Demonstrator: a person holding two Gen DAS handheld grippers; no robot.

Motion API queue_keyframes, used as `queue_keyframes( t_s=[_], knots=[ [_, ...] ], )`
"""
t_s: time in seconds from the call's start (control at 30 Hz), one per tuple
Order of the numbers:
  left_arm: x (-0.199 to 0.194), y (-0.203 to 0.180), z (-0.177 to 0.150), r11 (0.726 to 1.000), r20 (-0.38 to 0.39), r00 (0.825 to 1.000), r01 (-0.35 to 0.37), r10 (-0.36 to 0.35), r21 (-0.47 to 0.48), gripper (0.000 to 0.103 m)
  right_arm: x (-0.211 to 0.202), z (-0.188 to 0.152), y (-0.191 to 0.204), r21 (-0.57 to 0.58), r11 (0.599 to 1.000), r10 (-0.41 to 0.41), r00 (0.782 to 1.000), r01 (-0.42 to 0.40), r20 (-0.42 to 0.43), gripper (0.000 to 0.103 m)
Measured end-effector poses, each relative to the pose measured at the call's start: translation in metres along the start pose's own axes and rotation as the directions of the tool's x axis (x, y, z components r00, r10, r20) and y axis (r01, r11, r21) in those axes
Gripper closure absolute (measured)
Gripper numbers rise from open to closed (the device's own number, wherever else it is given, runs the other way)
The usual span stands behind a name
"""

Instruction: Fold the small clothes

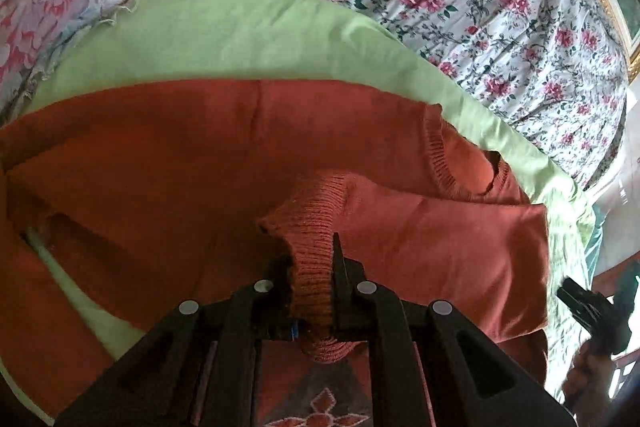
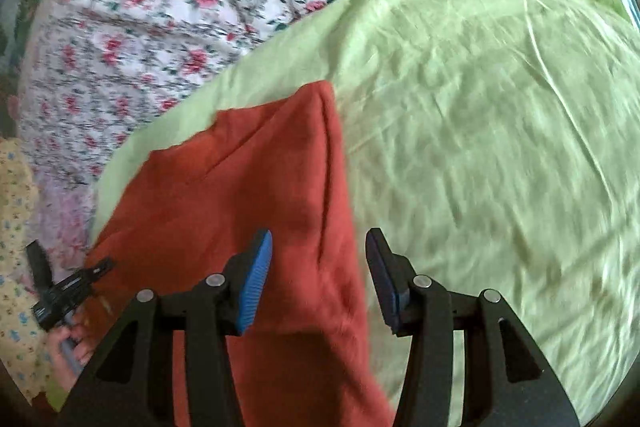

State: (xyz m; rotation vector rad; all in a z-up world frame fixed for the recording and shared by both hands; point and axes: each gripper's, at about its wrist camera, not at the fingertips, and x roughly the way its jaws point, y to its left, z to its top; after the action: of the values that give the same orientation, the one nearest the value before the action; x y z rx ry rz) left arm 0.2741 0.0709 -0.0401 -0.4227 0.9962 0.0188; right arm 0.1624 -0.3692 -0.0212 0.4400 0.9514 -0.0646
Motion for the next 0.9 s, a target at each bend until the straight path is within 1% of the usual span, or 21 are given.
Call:
queue_keyframes(
  t_s=[0.03, 0.13, 0.23, 0.27, 0.3, 0.33, 0.43, 0.47, 0.5, 0.6, 0.67, 0.7, 0.73, 0.77, 0.8, 0.83, 0.9],
  knots=[
    [0.004, -0.005, 0.002, 1.000, 0.001, 1.000, -0.007, 0.007, 0.014, 0.094, 0.014, 0.008, -0.001, 0.005, 1.000, -0.009, 0.999, 0.009, -0.030, 0.049],
    [0.001, -0.008, 0.000, 0.999, 0.004, 1.000, -0.014, 0.014, 0.031, 0.094, 0.041, 0.017, 0.000, 0.001, 0.999, -0.037, 0.996, 0.038, -0.086, 0.049],
    [0.000, -0.005, -0.002, 0.999, -0.005, 1.000, -0.015, 0.015, 0.028, 0.094, 0.060, 0.017, 0.004, -0.028, 0.998, -0.063, 0.991, 0.060, -0.117, 0.049],
    [0.001, -0.006, -0.002, 1.000, -0.010, 1.000, -0.012, 0.013, 0.027, 0.094, 0.064, 0.017, 0.007, -0.057, 0.995, -0.084, 0.989, 0.077, -0.125, 0.068],
    [0.000, -0.006, -0.002, 1.000, -0.012, 1.000, -0.004, 0.004, 0.027, 0.094, 0.066, 0.018, 0.010, -0.081, 0.993, -0.095, 0.988, 0.085, -0.126, 0.090],
    [-0.002, -0.008, -0.002, 0.999, -0.012, 1.000, 0.013, -0.012, 0.029, 0.094, 0.065, 0.020, 0.013, -0.116, 0.989, -0.110, 0.985, 0.094, -0.131, 0.094],
    [-0.007, -0.027, 0.000, 0.994, -0.004, 0.995, 0.098, -0.098, 0.053, 0.094, 0.046, 0.027, 0.006, -0.120, 0.989, -0.100, 0.991, 0.089, -0.090, 0.095],
    [-0.006, -0.033, 0.000, 0.992, -0.002, 0.994, 0.107, -0.107, 0.067, 0.094, 0.042, 0.029, 0.001, -0.116, 0.990, -0.092, 0.992, 0.081, -0.087, 0.095],
    [-0.004, -0.038, -0.001, 0.991, -0.004, 0.995, 0.103, -0.103, 0.083, 0.094, 0.040, 0.027, -0.001, -0.115, 0.990, -0.090, 0.992, 0.079, -0.091, 0.095],
    [0.013, -0.037, -0.007, 0.992, -0.020, 1.000, 0.023, -0.020, 0.123, 0.094, 0.052, 0.022, -0.010, -0.107, 0.990, -0.106, 0.988, 0.094, -0.116, 0.095],
    [0.027, -0.024, -0.011, 0.990, -0.051, 0.997, -0.059, 0.066, 0.124, 0.091, 0.062, 0.020, -0.013, -0.070, 0.993, -0.100, 0.987, 0.091, -0.126, 0.094],
    [0.029, -0.014, -0.011, 0.993, -0.069, 0.996, -0.057, 0.064, 0.106, 0.089, 0.063, 0.020, -0.014, -0.055, 0.995, -0.095, 0.987, 0.089, -0.128, 0.094],
    [0.027, -0.009, -0.010, 0.995, -0.071, 0.996, -0.048, 0.055, 0.091, 0.084, 0.062, 0.020, -0.013, -0.046, 0.995, -0.096, 0.987, 0.091, -0.130, 0.090],
    [0.021, -0.003, -0.010, 0.996, -0.064, 0.997, -0.045, 0.050, 0.080, 0.079, 0.059, 0.021, -0.012, -0.044, 0.995, -0.096, 0.987, 0.091, -0.129, 0.084],
    [0.013, 0.000, -0.010, 0.996, -0.052, 0.997, -0.049, 0.053, 0.077, 0.077, 0.054, 0.021, -0.009, -0.055, 0.992, -0.120, 0.985, 0.114, -0.122, 0.081],
    [0.006, 0.003, -0.011, 0.996, -0.045, 0.998, -0.048, 0.051, 0.074, 0.077, 0.047, 0.019, -0.006, -0.072, 0.988, -0.142, 0.984, 0.134, -0.112, 0.075],
    [-0.008, 0.008, -0.014, 0.997, -0.032, 0.999, -0.042, 0.044, 0.063, 0.077, 0.033, 0.016, -0.001, -0.090, 0.986, -0.147, 0.985, 0.139, -0.088, 0.071]
  ],
)
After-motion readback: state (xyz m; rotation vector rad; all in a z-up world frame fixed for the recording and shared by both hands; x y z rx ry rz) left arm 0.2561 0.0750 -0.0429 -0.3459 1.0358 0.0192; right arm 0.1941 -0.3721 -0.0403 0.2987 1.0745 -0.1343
